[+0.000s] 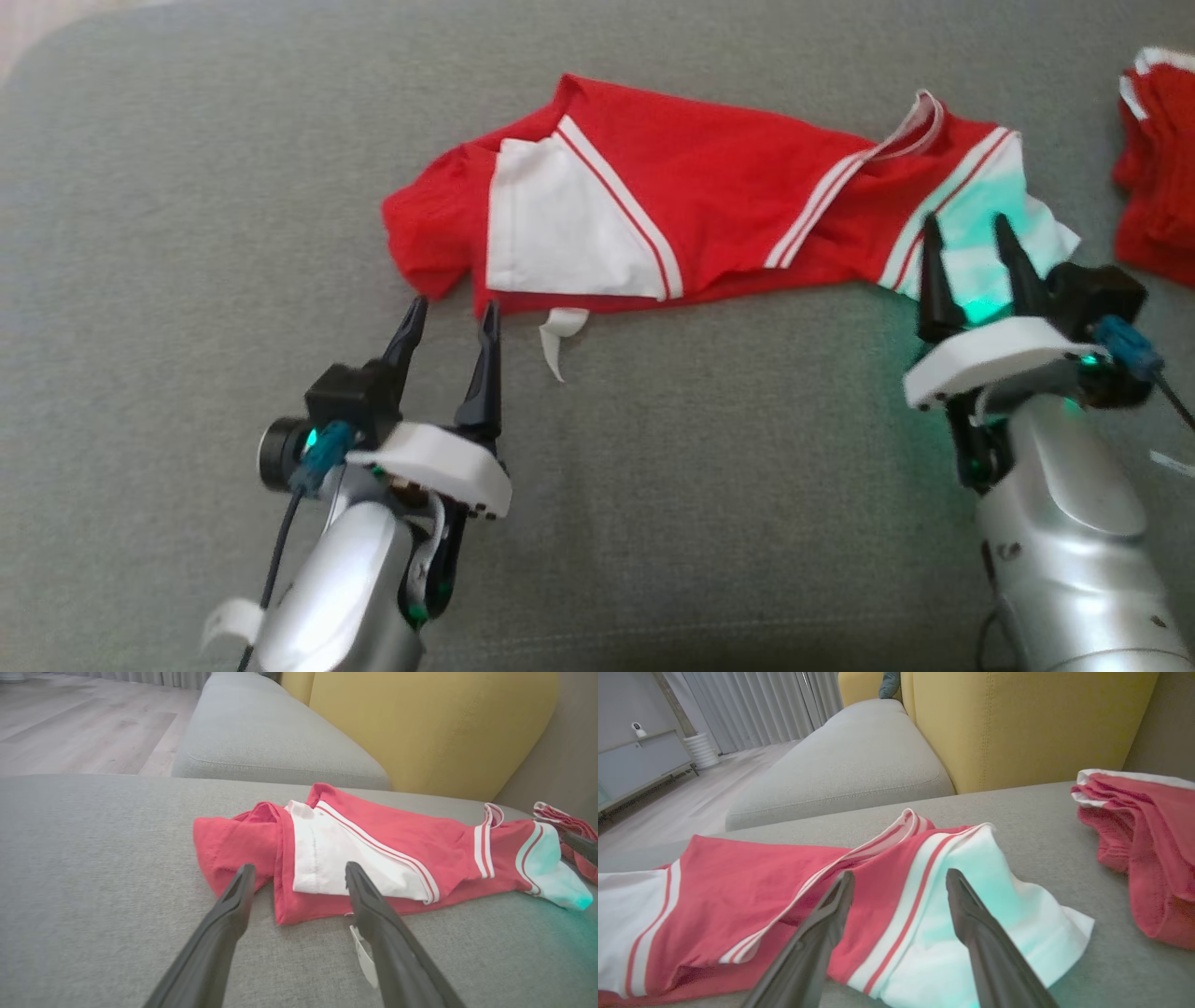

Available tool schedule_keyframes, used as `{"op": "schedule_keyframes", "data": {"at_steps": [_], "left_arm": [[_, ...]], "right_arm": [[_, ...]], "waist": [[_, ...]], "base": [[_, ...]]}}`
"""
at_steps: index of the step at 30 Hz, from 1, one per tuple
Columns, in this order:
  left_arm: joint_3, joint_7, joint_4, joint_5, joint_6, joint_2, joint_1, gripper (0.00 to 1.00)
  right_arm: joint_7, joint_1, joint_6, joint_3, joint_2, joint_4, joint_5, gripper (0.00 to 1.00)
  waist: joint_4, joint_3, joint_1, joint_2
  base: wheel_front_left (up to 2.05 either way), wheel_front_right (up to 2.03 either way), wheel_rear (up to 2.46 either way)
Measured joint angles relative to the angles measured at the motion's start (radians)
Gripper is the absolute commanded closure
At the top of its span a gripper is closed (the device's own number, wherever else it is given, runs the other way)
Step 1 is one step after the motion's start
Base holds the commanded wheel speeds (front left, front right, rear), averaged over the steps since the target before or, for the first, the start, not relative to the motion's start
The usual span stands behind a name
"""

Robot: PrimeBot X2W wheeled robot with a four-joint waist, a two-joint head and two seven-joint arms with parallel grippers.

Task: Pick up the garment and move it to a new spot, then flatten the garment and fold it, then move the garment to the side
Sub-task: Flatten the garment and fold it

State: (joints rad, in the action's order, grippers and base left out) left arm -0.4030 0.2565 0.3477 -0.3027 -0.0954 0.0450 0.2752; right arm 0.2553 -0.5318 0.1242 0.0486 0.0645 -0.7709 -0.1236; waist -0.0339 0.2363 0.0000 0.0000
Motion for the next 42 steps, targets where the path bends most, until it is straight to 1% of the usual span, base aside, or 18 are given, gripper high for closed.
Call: {"op": "schedule_keyframes", "data": {"at_steps": [4, 7, 11, 14, 21, 22, 23, 24, 26, 27, 31, 35, 39, 42], "left_arm": [[-0.006, 0.000, 0.055, 0.000, 0.000, -0.002, 0.040, 0.00], [-0.002, 0.000, 0.089, -0.002, 0.000, -0.003, 0.046, 0.00], [0.008, 0.000, 0.116, -0.009, 0.000, -0.003, 0.046, 0.00], [0.036, 0.000, 0.122, -0.028, 0.000, -0.003, 0.046, 0.00], [0.055, 0.000, 0.109, -0.023, 0.011, -0.003, 0.063, 0.00], [0.055, 0.000, 0.110, -0.023, 0.012, -0.003, 0.063, 0.10], [0.055, 0.000, 0.110, -0.023, 0.012, -0.003, 0.063, 0.45], [0.055, 0.000, 0.110, -0.023, 0.013, -0.003, 0.063, 0.45], [0.055, 0.000, 0.113, -0.023, 0.016, -0.003, 0.064, 0.90], [0.056, 0.000, 0.115, -0.023, 0.016, -0.003, 0.064, 1.00], [0.058, 0.000, 0.119, -0.026, 0.017, -0.003, 0.066, 1.00], [0.065, 0.000, 0.096, -0.040, 0.016, -0.003, 0.052, 1.00], [0.083, 0.000, 0.060, -0.042, 0.009, -0.005, -0.016, 1.00], [0.118, 0.000, 0.040, -0.042, 0.006, -0.005, -0.095, 1.00]], "right_arm": [[0.000, 0.000, 0.000, -0.078, -0.004, 0.053, -0.068, 0.00], [0.000, 0.001, 0.000, -0.115, -0.004, 0.072, -0.100, 0.00], [0.000, 0.001, 0.000, -0.129, -0.004, 0.095, -0.114, 0.00], [0.000, 0.001, 0.000, -0.131, -0.004, 0.113, -0.114, 0.00], [0.000, 0.001, 0.000, -0.125, -0.004, 0.128, -0.113, 0.00], [0.000, 0.001, 0.000, -0.124, -0.004, 0.130, -0.113, 0.00], [0.000, 0.001, 0.000, -0.124, -0.004, 0.130, -0.113, 0.00], [0.000, 0.001, 0.000, -0.124, -0.004, 0.130, -0.113, 0.00], [0.000, 0.001, 0.000, -0.124, -0.004, 0.130, -0.113, 0.00], [0.000, 0.001, 0.000, -0.125, -0.004, 0.130, -0.114, 0.00], [0.000, 0.001, 0.000, -0.119, -0.004, 0.128, -0.114, 0.00], [0.000, 0.010, 0.000, -0.107, -0.004, 0.122, -0.113, 0.00], [0.000, 0.042, 0.000, -0.110, -0.004, 0.110, -0.113, 0.00], [0.000, 0.074, 0.000, -0.113, -0.005, 0.098, -0.116, 0.00]], "waist": [[-0.032, 0.024, 0.0000, 0.0000], [-0.061, 0.040, 0.0000, 0.0000], [-0.086, 0.056, 0.0000, 0.0000], [-0.104, 0.071, 0.0000, 0.0000], [-0.114, 0.093, 0.0001, 0.0000], [-0.114, 0.095, 0.0001, 0.0000], [-0.114, 0.097, 0.0000, 0.0000], [-0.113, 0.099, 0.0000, 0.0000], [-0.113, 0.102, 0.0001, 0.0000], [-0.113, 0.102, 0.0001, 0.0000], [-0.106, 0.091, 0.0001, 0.0000], [-0.087, 0.055, 0.0001, 0.0000], [-0.059, 0.009, 0.0000, 0.0000], [-0.031, -0.034, 0.0000, 0.0000]], "base": [[0.00, 0.00, 0.00], [0.00, 0.00, 0.00], [0.00, 0.00, 0.00], [0.00, 0.00, 0.00], [0.00, 0.00, 0.00], [0.00, 0.00, 0.00], [0.00, 0.00, 0.00], [0.00, 0.00, 0.00], [0.00, 0.00, 0.00], [0.00, 0.00, 0.00], [0.00, 0.00, 0.00], [0.00, 0.00, 0.00], [0.00, 0.00, 0.00], [0.00, 0.00, 0.00]]}}
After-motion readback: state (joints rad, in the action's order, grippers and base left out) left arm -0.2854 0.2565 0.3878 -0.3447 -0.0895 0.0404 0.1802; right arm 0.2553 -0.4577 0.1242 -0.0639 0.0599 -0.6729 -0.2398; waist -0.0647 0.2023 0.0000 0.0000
